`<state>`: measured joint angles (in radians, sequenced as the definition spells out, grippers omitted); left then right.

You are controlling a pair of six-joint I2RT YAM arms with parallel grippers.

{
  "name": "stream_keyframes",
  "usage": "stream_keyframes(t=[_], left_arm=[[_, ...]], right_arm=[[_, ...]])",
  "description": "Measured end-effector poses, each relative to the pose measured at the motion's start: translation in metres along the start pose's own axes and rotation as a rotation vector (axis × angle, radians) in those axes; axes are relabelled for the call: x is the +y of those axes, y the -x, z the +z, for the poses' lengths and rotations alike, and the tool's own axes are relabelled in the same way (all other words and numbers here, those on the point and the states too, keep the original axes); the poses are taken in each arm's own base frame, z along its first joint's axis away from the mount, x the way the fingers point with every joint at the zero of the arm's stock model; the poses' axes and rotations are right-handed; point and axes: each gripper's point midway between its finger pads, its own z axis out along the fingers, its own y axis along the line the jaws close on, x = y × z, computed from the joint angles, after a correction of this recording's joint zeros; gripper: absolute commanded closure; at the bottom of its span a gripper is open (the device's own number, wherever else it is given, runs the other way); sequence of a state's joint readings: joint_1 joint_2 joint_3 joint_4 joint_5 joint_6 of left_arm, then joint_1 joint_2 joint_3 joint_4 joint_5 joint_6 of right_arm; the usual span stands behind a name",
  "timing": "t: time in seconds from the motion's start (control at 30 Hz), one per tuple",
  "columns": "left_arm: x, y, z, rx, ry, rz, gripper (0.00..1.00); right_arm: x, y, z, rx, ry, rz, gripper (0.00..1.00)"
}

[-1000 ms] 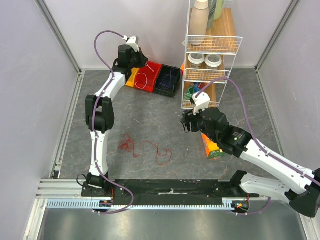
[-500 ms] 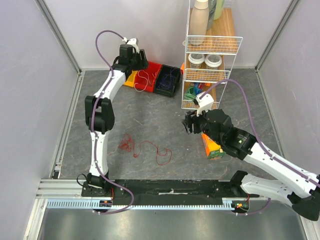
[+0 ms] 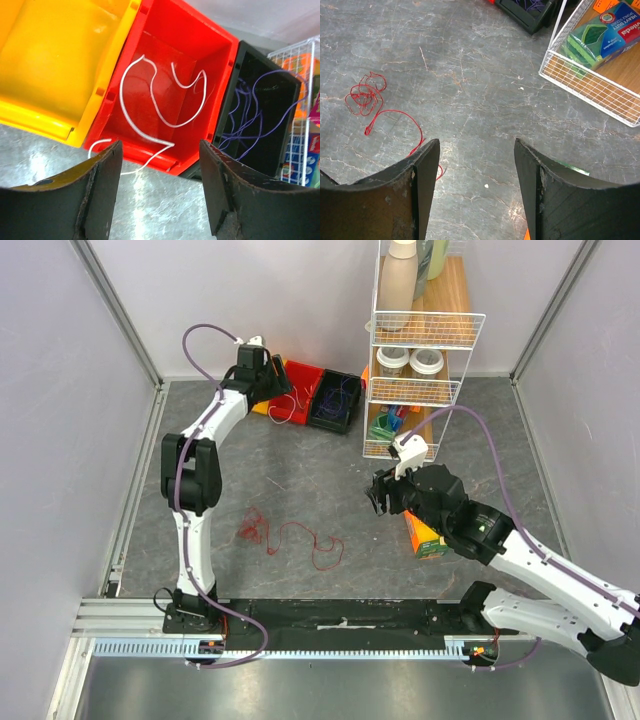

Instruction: Untangle the cables

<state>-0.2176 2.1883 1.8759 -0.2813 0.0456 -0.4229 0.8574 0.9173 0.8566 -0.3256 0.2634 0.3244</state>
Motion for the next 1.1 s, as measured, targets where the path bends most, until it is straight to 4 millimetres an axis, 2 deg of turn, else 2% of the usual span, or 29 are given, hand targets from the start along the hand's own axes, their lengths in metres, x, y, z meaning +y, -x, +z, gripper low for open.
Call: stream_keyframes(t=[0.17, 0.3, 0.47, 0.57, 0.7, 0.8, 0.9, 1.1], left_arm=[[-0.008, 0.005, 0.019, -0.01, -0.02, -0.098, 0.39], [-0.009, 0.001, 0.036, -0.001, -0.022, -0.171, 0.37], [-0.006, -0.007, 0.04, 0.006, -0.007, -0.248, 0.39], [0.001, -0.02, 0.045, 0.02, 0.014, -0.286, 0.39], [0.011, -0.038, 0.051, 0.018, 0.026, -0.294, 0.32], [0.015, -0.041, 0.04, 0.007, 0.033, -0.273, 0.29], [0.019, -0.036, 0.018, -0.018, 0.054, -0.239, 0.28], [0.014, 0.002, -0.034, -0.144, 0.057, -0.233, 0.35]], right_arm=[[0.0, 0.002, -0.003, -0.01, 0.001, 0.003, 0.31], [-0.002, 0.003, -0.004, -0.014, -0.003, 0.002, 0.31], [-0.002, 0.001, -0.003, -0.011, -0.005, -0.001, 0.31], [-0.003, -0.003, -0.002, -0.003, -0.006, -0.004, 0.31], [-0.003, -0.007, -0.001, 0.005, -0.008, -0.007, 0.31], [-0.004, -0.011, -0.003, 0.008, -0.008, -0.007, 0.31], [-0.004, -0.011, -0.005, 0.003, -0.004, -0.003, 0.32], [-0.004, -0.005, -0.011, -0.023, 0.003, 0.01, 0.32]])
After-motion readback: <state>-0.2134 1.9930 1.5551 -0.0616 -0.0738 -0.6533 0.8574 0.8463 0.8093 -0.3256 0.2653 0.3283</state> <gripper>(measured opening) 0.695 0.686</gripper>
